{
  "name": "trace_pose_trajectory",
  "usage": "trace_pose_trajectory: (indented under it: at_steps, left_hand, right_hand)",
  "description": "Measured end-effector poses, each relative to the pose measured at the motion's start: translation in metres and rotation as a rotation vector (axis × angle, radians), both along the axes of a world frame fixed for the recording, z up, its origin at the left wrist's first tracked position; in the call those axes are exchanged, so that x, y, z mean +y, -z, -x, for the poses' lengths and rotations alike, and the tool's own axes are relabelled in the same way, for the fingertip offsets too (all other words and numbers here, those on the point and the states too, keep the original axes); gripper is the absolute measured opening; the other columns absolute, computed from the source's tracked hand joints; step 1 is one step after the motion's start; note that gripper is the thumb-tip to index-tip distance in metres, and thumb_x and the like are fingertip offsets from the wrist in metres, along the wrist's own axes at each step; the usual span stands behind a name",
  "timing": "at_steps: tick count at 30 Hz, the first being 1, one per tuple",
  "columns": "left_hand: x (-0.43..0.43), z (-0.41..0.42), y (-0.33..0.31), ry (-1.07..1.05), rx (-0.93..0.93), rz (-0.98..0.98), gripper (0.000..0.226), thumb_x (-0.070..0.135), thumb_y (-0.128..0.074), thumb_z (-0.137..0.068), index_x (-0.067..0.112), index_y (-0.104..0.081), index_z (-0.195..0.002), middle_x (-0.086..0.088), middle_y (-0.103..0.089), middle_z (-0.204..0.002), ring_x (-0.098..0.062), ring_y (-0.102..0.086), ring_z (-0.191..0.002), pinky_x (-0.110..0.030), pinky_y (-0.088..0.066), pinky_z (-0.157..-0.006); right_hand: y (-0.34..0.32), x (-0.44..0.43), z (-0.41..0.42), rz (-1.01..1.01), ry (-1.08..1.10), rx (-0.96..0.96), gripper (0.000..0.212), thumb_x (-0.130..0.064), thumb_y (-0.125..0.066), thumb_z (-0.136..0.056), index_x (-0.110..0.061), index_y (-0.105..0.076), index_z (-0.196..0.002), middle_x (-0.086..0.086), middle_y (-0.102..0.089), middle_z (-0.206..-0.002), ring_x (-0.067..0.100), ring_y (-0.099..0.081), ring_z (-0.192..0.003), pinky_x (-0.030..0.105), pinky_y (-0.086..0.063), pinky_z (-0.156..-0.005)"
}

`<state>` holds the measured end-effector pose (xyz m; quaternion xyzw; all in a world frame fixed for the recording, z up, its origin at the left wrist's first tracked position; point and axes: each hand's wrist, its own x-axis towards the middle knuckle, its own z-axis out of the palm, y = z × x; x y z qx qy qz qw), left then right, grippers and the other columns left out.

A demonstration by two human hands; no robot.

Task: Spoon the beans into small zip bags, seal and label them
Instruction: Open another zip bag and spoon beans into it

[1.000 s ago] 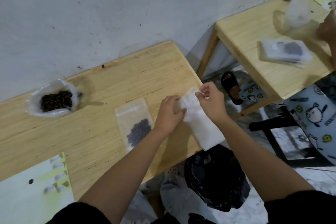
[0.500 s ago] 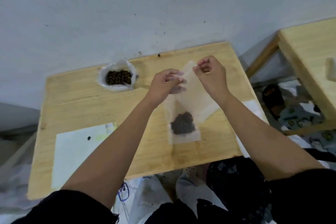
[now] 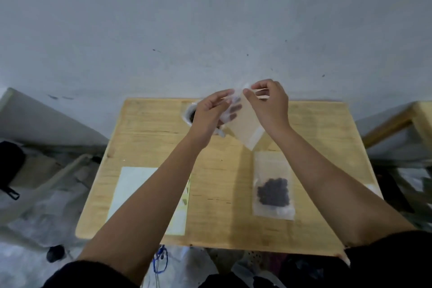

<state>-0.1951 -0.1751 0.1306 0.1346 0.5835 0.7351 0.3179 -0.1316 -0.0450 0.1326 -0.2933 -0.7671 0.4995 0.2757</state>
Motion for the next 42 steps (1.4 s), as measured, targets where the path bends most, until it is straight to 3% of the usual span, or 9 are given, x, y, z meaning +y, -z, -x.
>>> trace_pose_trajectory:
  at_steps: [4,6,9,13,20,25,29,37,42]
  left_hand:
    - [-0.005,0.007,-0.010,0.017,-0.017,-0.040,0.028,0.000,-0.048,-0.094,0.006,-0.059,-0.119,0.001,-0.070,-0.097,-0.017,-0.068,-0.091,-0.030,-0.056,-0.081]
    - [-0.006,0.009,-0.014,0.046,0.017,-0.032,0.033,-0.001,-0.049,-0.092,0.010,-0.059,-0.121,0.004,-0.069,-0.100,-0.018,-0.065,-0.100,-0.033,-0.055,-0.086]
    - [-0.007,0.011,-0.017,0.080,0.090,-0.025,0.033,0.001,-0.054,-0.091,0.017,-0.062,-0.119,0.005,-0.068,-0.108,-0.019,-0.062,-0.103,-0.042,-0.048,-0.091]
    - [-0.007,0.009,-0.020,0.100,0.153,-0.019,0.038,0.009,-0.061,-0.090,0.011,-0.056,-0.127,-0.003,-0.063,-0.124,-0.022,-0.060,-0.111,-0.046,-0.046,-0.096]
    - [-0.004,-0.001,-0.021,0.073,0.164,0.008,0.039,0.017,-0.066,-0.087,0.015,-0.058,-0.125,-0.006,-0.068,-0.115,-0.013,-0.063,-0.100,-0.020,-0.049,-0.076]
    - [-0.001,-0.005,-0.020,0.068,0.234,0.011,0.042,0.016,-0.072,-0.082,0.013,-0.060,-0.122,-0.006,-0.065,-0.120,-0.017,-0.059,-0.115,-0.031,-0.050,-0.093]
    - [0.004,-0.009,-0.022,0.056,0.267,0.006,0.044,0.012,-0.073,-0.079,0.012,-0.059,-0.121,-0.002,-0.064,-0.122,-0.011,-0.058,-0.116,-0.024,-0.051,-0.089]
    - [0.010,-0.016,-0.021,0.048,0.304,0.009,0.044,0.012,-0.072,-0.080,0.013,-0.060,-0.123,-0.001,-0.062,-0.125,-0.005,-0.058,-0.115,-0.016,-0.049,-0.085]
    - [0.014,-0.020,-0.018,0.057,0.306,0.002,0.043,0.013,-0.070,-0.082,0.014,-0.060,-0.124,0.001,-0.062,-0.126,-0.005,-0.057,-0.116,-0.026,-0.048,-0.096]
  right_hand:
    - [-0.013,-0.006,0.015,0.156,-0.067,0.020,0.016,-0.033,-0.071,-0.080,-0.022,-0.060,-0.083,0.005,-0.064,-0.103,0.015,-0.066,-0.091,0.037,-0.056,-0.084]
    - [-0.020,-0.008,0.019,0.197,-0.091,0.021,0.017,-0.037,-0.072,-0.078,-0.024,-0.061,-0.079,0.003,-0.068,-0.097,0.015,-0.067,-0.090,0.042,-0.056,-0.085]
    - [-0.028,-0.010,0.023,0.242,-0.098,0.025,0.018,-0.038,-0.074,-0.075,-0.023,-0.063,-0.076,-0.001,-0.071,-0.088,0.013,-0.068,-0.088,0.041,-0.056,-0.085]
    - [-0.034,-0.011,0.026,0.328,-0.098,0.036,0.018,-0.032,-0.076,-0.074,-0.018,-0.064,-0.074,0.001,-0.071,-0.084,0.016,-0.069,-0.087,0.040,-0.057,-0.085]
    - [-0.040,-0.009,0.017,0.510,-0.145,0.051,0.013,-0.021,-0.070,-0.082,-0.012,-0.063,-0.078,0.013,-0.069,-0.099,0.016,-0.069,-0.092,0.029,-0.057,-0.080]
    - [-0.042,-0.005,0.010,0.540,-0.160,0.046,0.014,-0.021,-0.068,-0.084,-0.009,-0.062,-0.080,0.005,-0.070,-0.089,0.013,-0.070,-0.088,0.026,-0.057,-0.073]
    - [-0.048,0.000,0.006,0.548,-0.172,0.052,0.014,-0.020,-0.067,-0.085,-0.009,-0.062,-0.078,0.004,-0.069,-0.086,0.012,-0.069,-0.085,0.020,-0.055,-0.065]
    - [-0.047,0.009,-0.004,0.582,-0.196,0.061,0.013,-0.020,-0.065,-0.086,-0.010,-0.063,-0.078,0.007,-0.068,-0.088,0.019,-0.069,-0.089,0.025,-0.054,-0.067]
    - [-0.043,0.009,-0.010,0.617,-0.185,0.094,0.014,-0.020,-0.063,-0.088,-0.008,-0.064,-0.081,0.006,-0.068,-0.084,0.017,-0.068,-0.084,0.022,-0.052,-0.063]
